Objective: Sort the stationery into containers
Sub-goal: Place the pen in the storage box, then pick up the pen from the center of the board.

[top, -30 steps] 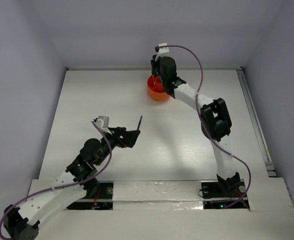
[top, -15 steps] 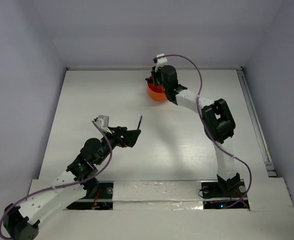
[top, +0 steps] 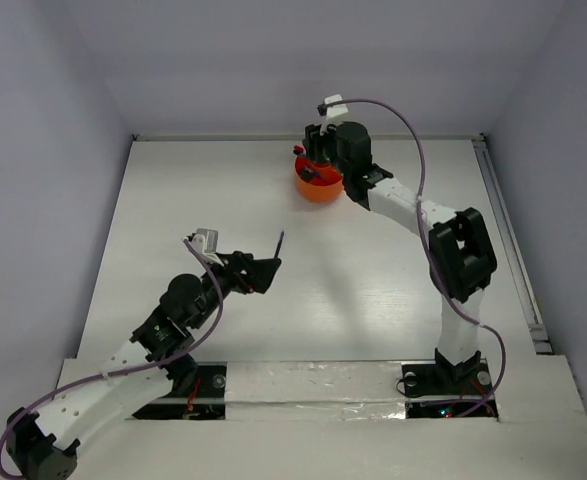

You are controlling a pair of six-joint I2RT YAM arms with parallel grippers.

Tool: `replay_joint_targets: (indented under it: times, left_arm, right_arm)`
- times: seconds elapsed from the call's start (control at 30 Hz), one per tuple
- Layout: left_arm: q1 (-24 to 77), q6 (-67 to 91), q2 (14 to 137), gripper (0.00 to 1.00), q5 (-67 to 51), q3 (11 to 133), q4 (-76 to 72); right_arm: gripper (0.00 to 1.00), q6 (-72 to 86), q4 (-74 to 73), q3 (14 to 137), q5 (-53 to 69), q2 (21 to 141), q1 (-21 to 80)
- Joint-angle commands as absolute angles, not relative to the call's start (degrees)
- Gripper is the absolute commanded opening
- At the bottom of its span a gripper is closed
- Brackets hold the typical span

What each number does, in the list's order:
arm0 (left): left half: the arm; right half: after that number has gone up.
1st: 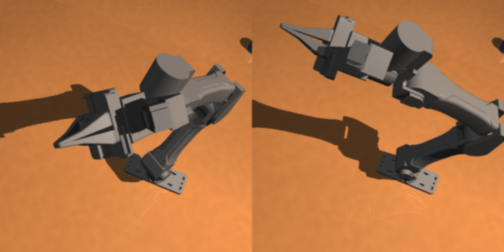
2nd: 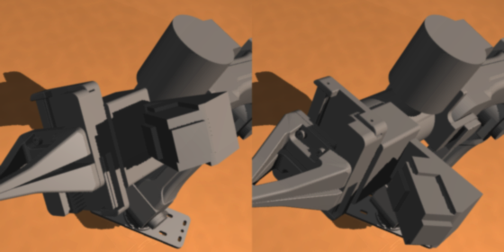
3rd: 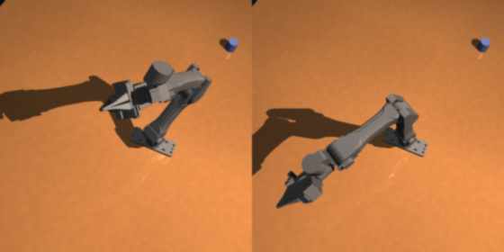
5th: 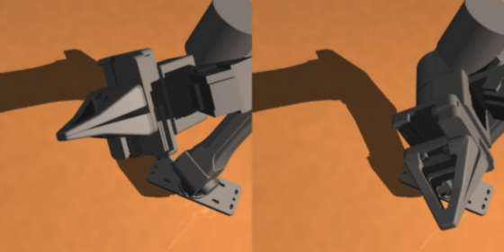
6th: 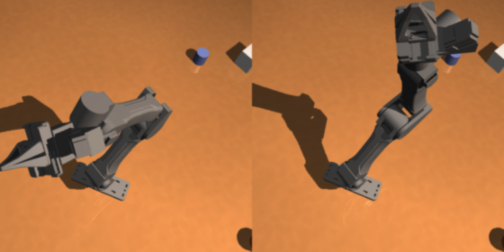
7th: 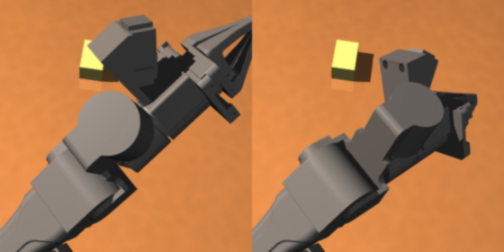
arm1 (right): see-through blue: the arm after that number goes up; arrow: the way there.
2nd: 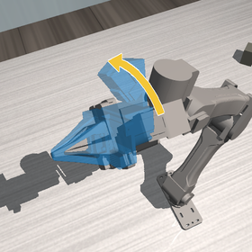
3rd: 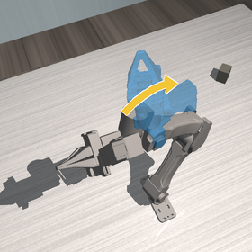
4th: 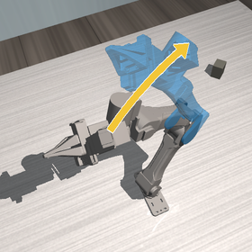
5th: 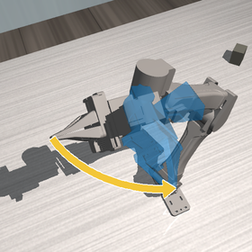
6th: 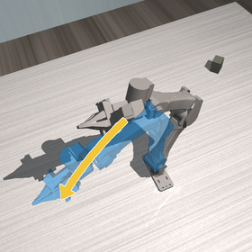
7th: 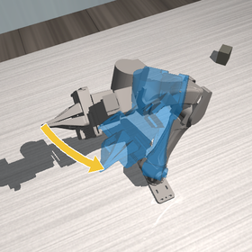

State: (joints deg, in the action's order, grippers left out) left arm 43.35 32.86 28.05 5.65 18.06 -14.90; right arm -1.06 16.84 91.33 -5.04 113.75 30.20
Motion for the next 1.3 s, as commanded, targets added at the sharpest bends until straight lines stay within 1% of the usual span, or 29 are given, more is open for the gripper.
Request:
replay_joint_targets:
  times: [0.0,0.23,0.3,0.43,0.5,0.53,0.57,0.6,0.73,0.83,0.87,0.9,0.97,1.0,1.07,1.27]
  left_arm:
    - [43.2,31.6,27.2,0.99,6.3,21.4,-15.6]
    - [43.2,30.5,27.2,0.99,7.1,23.1,-13.6]
    - [43.2,30.3,27.2,0.99,7.1,23.7,-13.4]
    - [43.2,30.1,27.2,0.99,7.9,24.6,-12.8]
    - [43.2,30.1,27.2,0.99,8.2,25.0,-12.6]
    - [43.2,30.1,27.2,0.99,8.3,25.2,-12.3]
    - [43.2,30.1,27.1,0.99,8.4,25.3,-12.0]
    - [43.2,30.1,27.0,0.99,8.6,25.9,-11.8]
    - [43.2,30.1,26.5,0.99,9.1,27.7,-10.3]
    - [43.2,29.8,26.5,0.99,9.8,29.5,-8.9]
    - [43.2,29.8,26.5,0.99,10.3,29.8,-8.1]
    - [43.2,29.8,26.5,0.99,10.3,30.4,-7.8]
    - [43.2,29.9,26.2,0.99,10.5,30.6,-7.1]
    - [43.2,30.1,26.1,0.99,10.5,30.6,-6.9]
    - [43.2,30.6,25.9,0.98,10.5,30.4,-6.0]
    - [43.2,32.3,23.9,0.96,10.9,28.2,-4.7]
  right_arm:
    - [0.53,1.7,16.8,88.1,-4.0,110.1,30.4]
    - [0.54,5.7,14.5,83.7,-1.6,102.6,30.4]
    - [0.52,7.8,12.8,81.8,-0.4,99.0,30.4]
    - [0.44,13.0,10.5,74.2,5.4,93.9,30.4]
    - [0.32,14.4,9.7,71.1,7.5,92.2,30.4]
    - [0.28,14.9,9.6,69.6,8.3,90.7,31.2]
    - [0.22,15.6,9.3,66.7,8.6,90.0,31.7]
    - [0.19,15.8,9.1,65.5,9.0,89.5,32.3]
    - [0.16,17.0,7.6,61.4,10.3,88.8,37.0]
    - [0.19,18.0,5.5,61.3,8.3,91.5,40.9]
    - [0.23,19.1,4.9,61.4,7.5,92.4,41.6]
    - [0.33,19.9,4.8,61.4,6.9,94.2,42.1]
    - [0.44,21.7,4.4,62.7,6.7,96.3,42.9]
    - [0.53,21.9,3.7,63.5,6.1,98.7,43.9]
    - [0.61,21.9,0.2,67.5,2.2,101.4,45.0]
    - [0.62,22.8,-9.4,78.8,-3.5,112.0,45.6]
